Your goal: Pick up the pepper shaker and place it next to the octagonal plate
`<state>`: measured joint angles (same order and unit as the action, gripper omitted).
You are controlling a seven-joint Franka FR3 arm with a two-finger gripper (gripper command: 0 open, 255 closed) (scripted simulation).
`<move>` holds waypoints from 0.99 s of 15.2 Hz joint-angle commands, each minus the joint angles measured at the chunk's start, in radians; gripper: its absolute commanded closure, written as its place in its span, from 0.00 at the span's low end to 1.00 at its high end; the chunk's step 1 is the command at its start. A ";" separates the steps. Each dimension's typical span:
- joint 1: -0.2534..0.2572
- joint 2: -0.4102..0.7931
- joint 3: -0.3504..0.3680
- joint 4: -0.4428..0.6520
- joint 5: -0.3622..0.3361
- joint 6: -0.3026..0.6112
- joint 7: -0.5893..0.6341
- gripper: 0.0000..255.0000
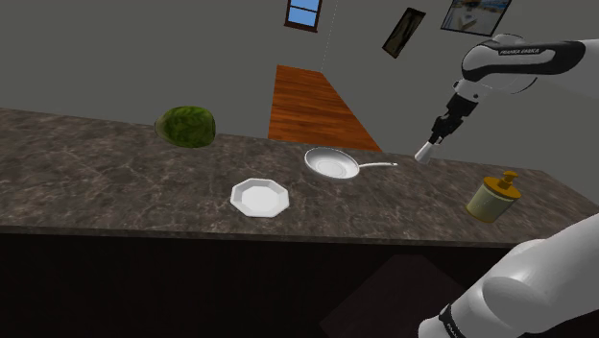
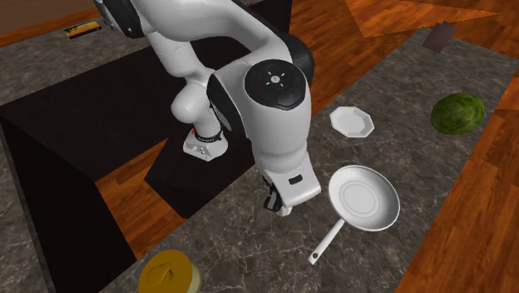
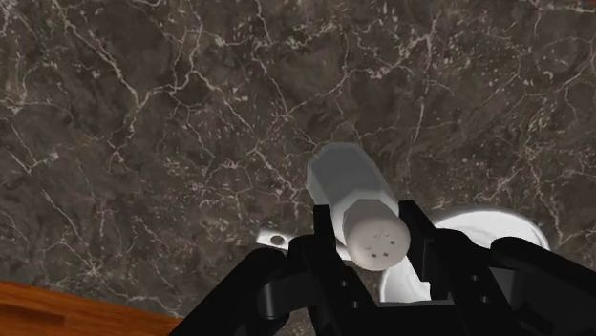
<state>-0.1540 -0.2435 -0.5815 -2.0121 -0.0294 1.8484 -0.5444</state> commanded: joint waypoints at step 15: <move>0.144 0.013 0.252 -0.022 0.037 0.044 0.382 1.00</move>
<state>-0.0198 -0.2296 -0.3459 -2.0285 0.0055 1.8875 -0.1893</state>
